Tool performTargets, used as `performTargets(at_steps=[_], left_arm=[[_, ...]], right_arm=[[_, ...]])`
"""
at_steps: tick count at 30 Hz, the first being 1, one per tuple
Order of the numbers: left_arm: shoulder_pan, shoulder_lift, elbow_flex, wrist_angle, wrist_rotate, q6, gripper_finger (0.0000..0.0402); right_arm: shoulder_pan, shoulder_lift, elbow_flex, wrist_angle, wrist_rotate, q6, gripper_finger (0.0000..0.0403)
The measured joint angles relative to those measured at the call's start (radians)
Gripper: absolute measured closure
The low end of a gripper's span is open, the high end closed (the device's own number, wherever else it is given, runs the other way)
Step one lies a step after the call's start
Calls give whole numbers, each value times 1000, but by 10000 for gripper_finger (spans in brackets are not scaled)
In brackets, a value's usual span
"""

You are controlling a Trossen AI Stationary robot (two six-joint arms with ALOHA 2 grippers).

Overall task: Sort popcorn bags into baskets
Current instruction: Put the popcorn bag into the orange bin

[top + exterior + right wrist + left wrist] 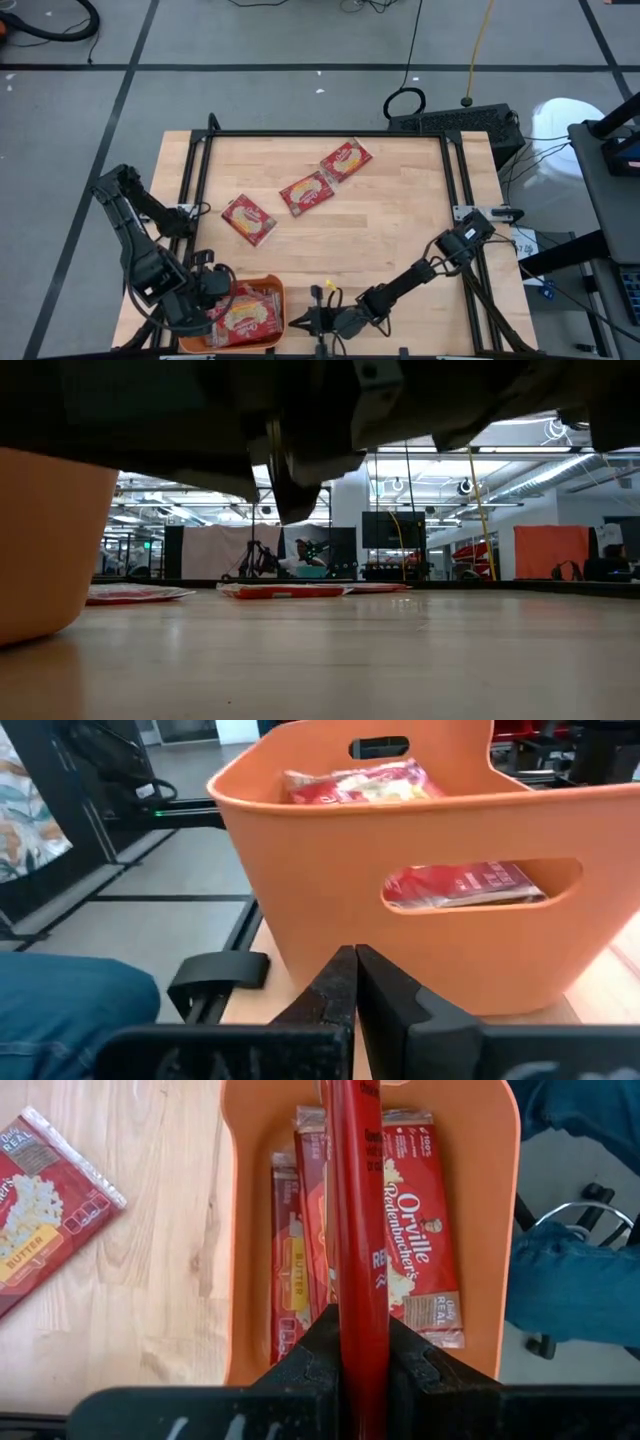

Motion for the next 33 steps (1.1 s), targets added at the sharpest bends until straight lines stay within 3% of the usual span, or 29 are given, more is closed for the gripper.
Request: performTargets(at_steps=[6,11,15,22,27,33], left_arm=[[3,0,0,0,-19,8,369],[13,0,0,12,-23,17,369],[13,0,0,57,-50,33,369],[2,13,0,117,-53,45,369],[-11,65,0,139,-37,46,369],[-30,122,-1,193,-35,56,369]], right_arm=[[-19,2,0,14,-8,-25,399],[-49,0,0,57,-105,-27,399],[-58,-2,0,44,-107,-46,399],[-58,-114,0,-233,-98,2,399],[-43,-202,0,-456,-9,20,399],[-40,-289,0,-581,0,-14,399]])
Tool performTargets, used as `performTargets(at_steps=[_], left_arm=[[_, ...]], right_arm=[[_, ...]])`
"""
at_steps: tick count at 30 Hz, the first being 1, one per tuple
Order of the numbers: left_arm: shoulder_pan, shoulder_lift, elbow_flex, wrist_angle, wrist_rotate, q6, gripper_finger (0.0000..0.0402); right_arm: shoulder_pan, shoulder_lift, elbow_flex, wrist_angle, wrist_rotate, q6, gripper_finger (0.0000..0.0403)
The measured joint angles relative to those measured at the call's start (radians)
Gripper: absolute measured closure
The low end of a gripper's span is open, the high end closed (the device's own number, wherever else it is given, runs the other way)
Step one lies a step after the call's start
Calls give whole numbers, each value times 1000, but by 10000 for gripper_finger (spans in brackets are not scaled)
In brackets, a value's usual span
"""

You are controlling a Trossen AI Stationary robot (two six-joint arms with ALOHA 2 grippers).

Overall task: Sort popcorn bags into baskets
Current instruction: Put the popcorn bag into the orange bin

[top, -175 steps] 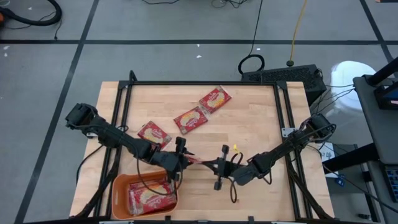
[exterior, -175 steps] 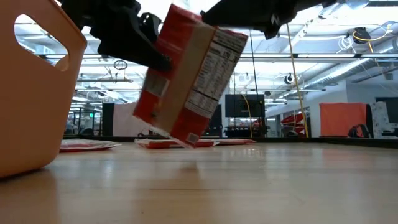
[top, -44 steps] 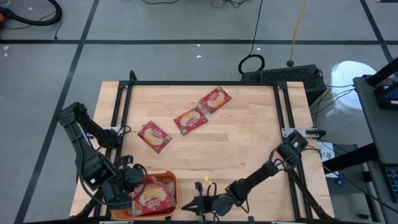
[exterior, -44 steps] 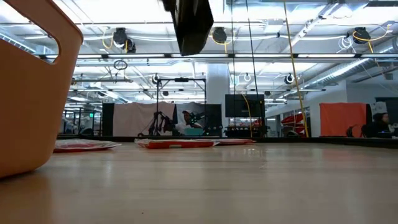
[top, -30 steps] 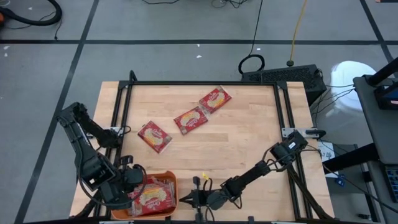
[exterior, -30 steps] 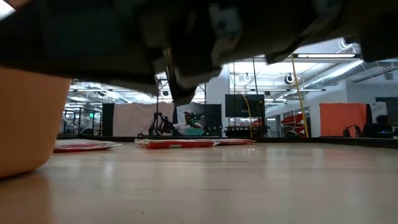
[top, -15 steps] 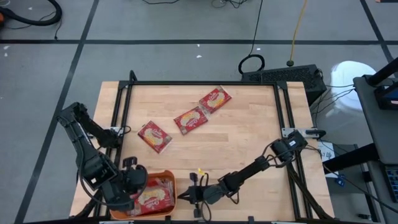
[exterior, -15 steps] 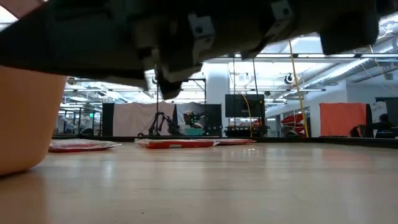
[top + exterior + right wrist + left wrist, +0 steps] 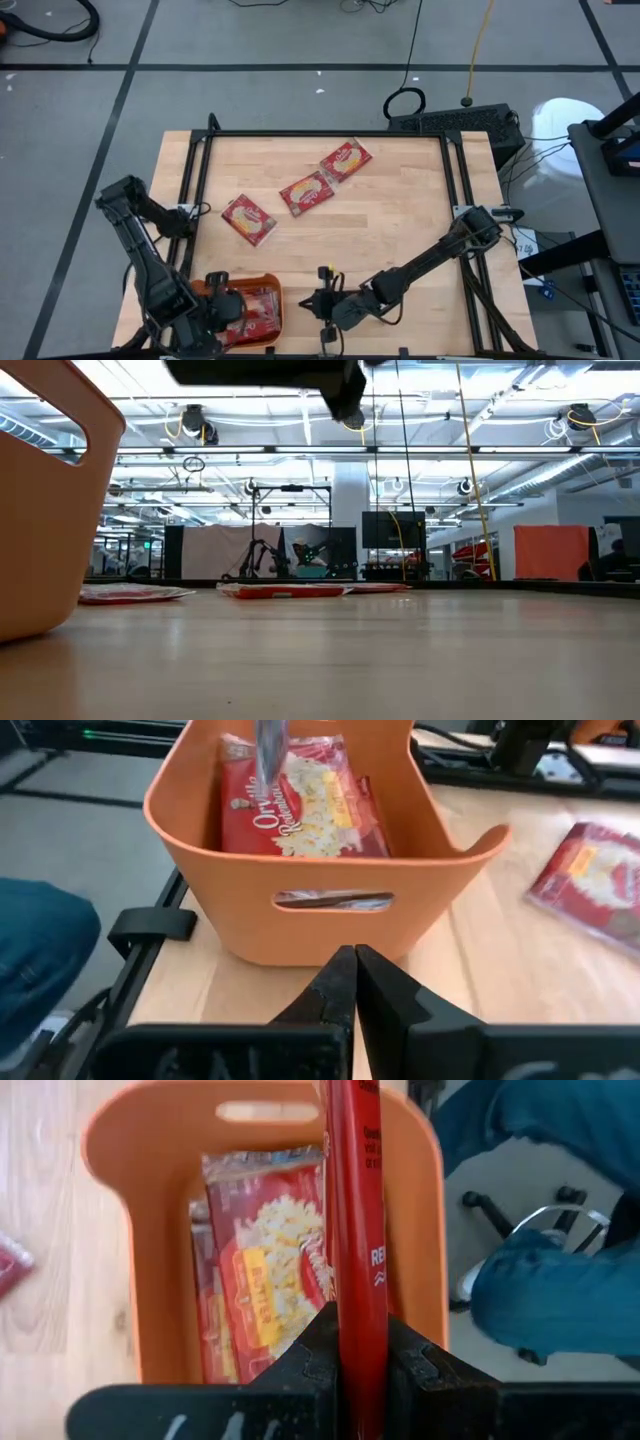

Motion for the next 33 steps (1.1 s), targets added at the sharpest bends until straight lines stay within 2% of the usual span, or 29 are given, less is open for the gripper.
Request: performTargets(at_steps=[6,11,16,21,24,28,33], left_arm=[[-16,13,0,-13,-4,-31,369],[-15,13,35,-23,46,-42,369],[-16,12,105,-81,18,-55,369],[10,23,111,-199,-34,-93,369],[25,64,114,-219,-34,-111,369],[54,146,189,-235,-2,-70,369],[69,251,290,-380,-32,-79,369]], right_arm=[[0,-66,0,-82,2,-65,399],[0,-75,-26,-45,2,-88,399],[3,-75,-99,74,2,-65,399],[12,-75,-190,216,2,-35,399],[18,-75,-246,307,2,-16,399],[17,-75,-316,416,2,-12,399],[17,-75,-381,569,2,-13,399]])
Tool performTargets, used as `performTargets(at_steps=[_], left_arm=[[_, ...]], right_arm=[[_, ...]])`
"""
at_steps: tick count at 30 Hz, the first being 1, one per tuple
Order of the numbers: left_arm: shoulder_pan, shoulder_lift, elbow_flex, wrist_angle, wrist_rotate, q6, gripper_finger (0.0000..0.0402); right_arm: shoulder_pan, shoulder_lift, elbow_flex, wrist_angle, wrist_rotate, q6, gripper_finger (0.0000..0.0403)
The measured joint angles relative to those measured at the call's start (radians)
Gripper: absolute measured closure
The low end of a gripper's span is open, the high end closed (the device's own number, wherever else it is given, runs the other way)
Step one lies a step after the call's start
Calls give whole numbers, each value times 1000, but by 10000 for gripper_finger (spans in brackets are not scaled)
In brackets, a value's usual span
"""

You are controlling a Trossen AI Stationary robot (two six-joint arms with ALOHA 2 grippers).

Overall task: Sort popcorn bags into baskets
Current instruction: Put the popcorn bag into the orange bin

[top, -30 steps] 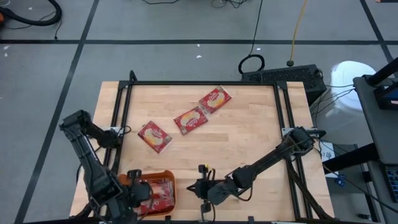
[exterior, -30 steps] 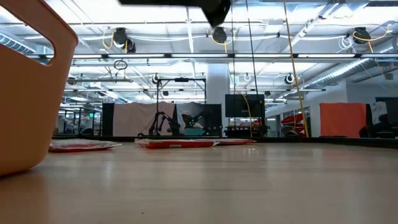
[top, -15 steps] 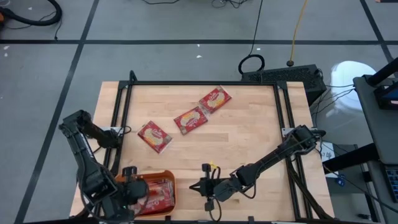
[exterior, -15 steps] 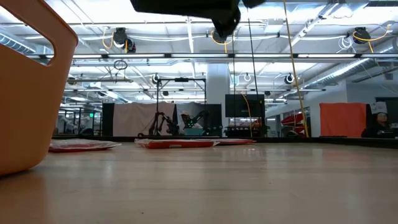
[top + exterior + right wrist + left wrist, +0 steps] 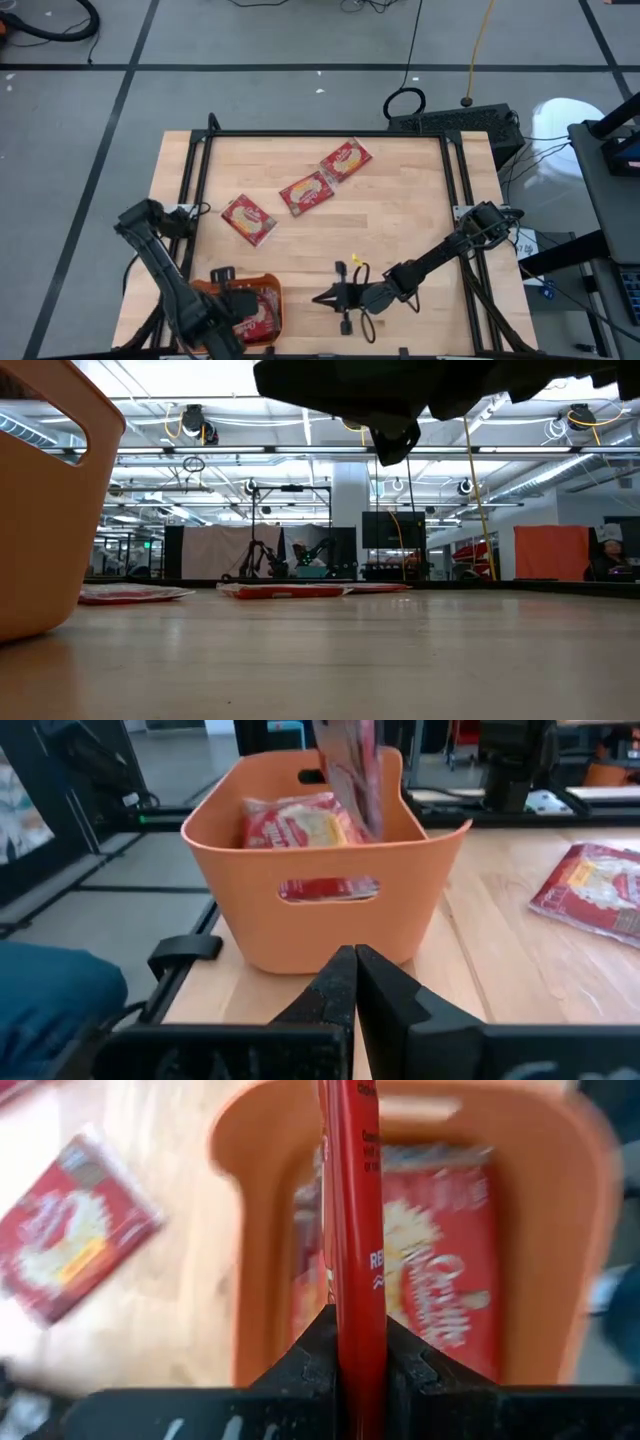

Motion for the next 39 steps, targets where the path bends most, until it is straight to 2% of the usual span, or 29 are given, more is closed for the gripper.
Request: performTargets(at_steps=[2,6,13,20,32,39], left_arm=[[0,35,27,-56,5,-18,369],[-8,49,30,-4,-1,-32,369],[-16,92,29,-43,3,-41,369],[-18,110,29,-33,87,5,367],[-20,111,29,111,101,20,288],[-20,111,28,190,160,31,273]], right_arm=[[0,0,-20,36,1,-9,399],[0,0,-37,62,1,-24,399],[0,0,-40,61,3,-28,399],[4,0,-40,60,1,-26,399],[7,0,-40,60,0,-26,399],[7,0,-40,60,-1,-26,399]])
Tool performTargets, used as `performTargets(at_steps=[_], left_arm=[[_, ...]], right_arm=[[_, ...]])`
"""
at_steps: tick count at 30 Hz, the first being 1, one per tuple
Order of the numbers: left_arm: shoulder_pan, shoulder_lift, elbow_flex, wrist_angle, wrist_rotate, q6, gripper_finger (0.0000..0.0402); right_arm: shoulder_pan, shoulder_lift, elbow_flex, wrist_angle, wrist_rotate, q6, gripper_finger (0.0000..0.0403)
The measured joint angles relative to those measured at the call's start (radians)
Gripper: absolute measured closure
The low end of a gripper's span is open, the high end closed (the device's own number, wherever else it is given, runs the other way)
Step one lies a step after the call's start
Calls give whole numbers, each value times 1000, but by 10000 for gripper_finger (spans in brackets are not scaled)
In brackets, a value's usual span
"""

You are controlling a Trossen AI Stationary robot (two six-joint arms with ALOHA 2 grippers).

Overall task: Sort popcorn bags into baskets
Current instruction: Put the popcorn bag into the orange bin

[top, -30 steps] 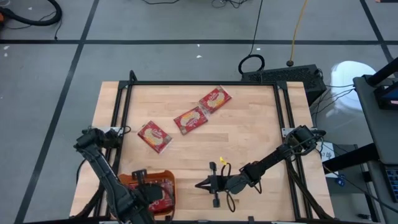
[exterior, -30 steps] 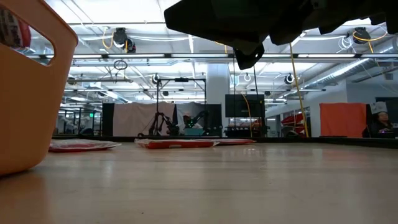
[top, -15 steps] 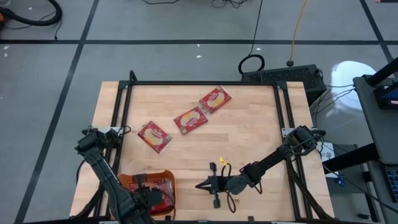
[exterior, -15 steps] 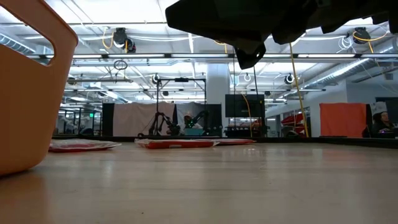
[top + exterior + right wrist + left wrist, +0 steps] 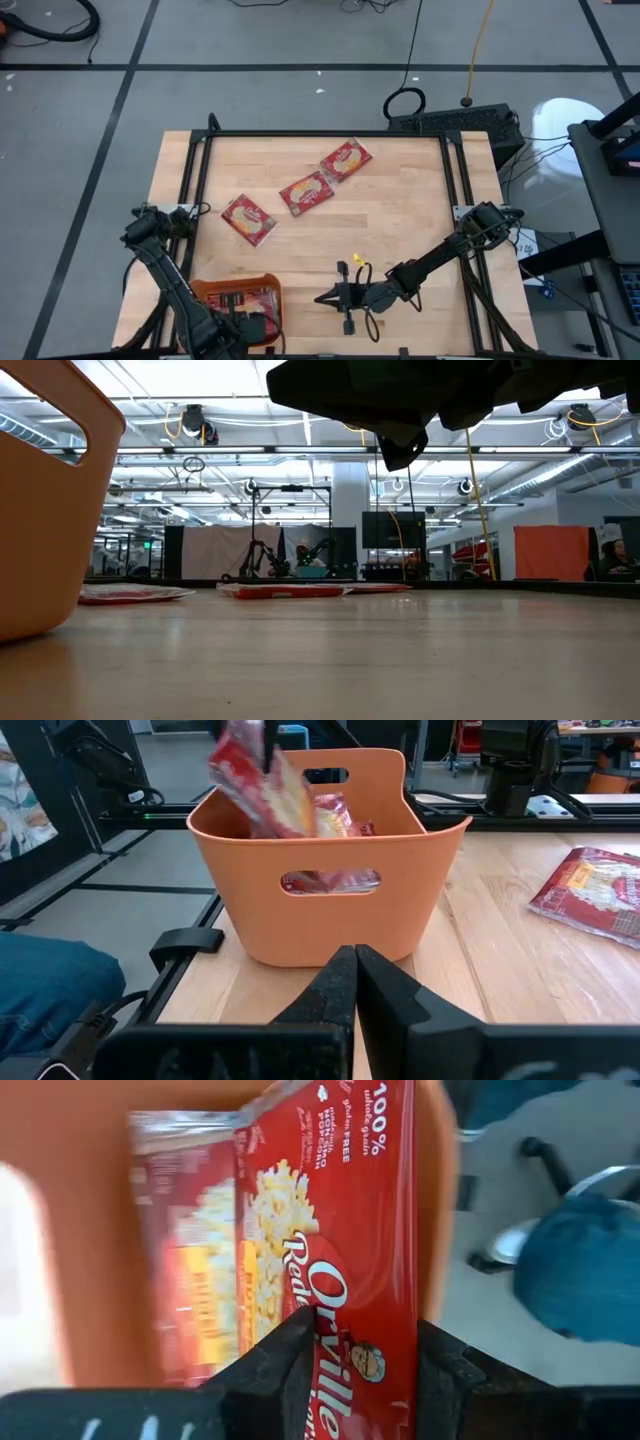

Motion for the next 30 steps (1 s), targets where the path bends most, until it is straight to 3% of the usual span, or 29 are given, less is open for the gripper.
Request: performTargets(at_steps=[7,20,25,30], left_arm=[[0,0,0,65,48,1,267],[0,1,-4,18,54,-46,181],[4,1,-4,-10,22,17,194],[5,1,-5,-74,-106,105,236]], right_arm=[[0,0,0,0,0,-3,399],[0,0,0,-9,-1,-7,399],[0,0,0,-15,-2,-2,399],[6,0,0,-15,-1,4,399]])
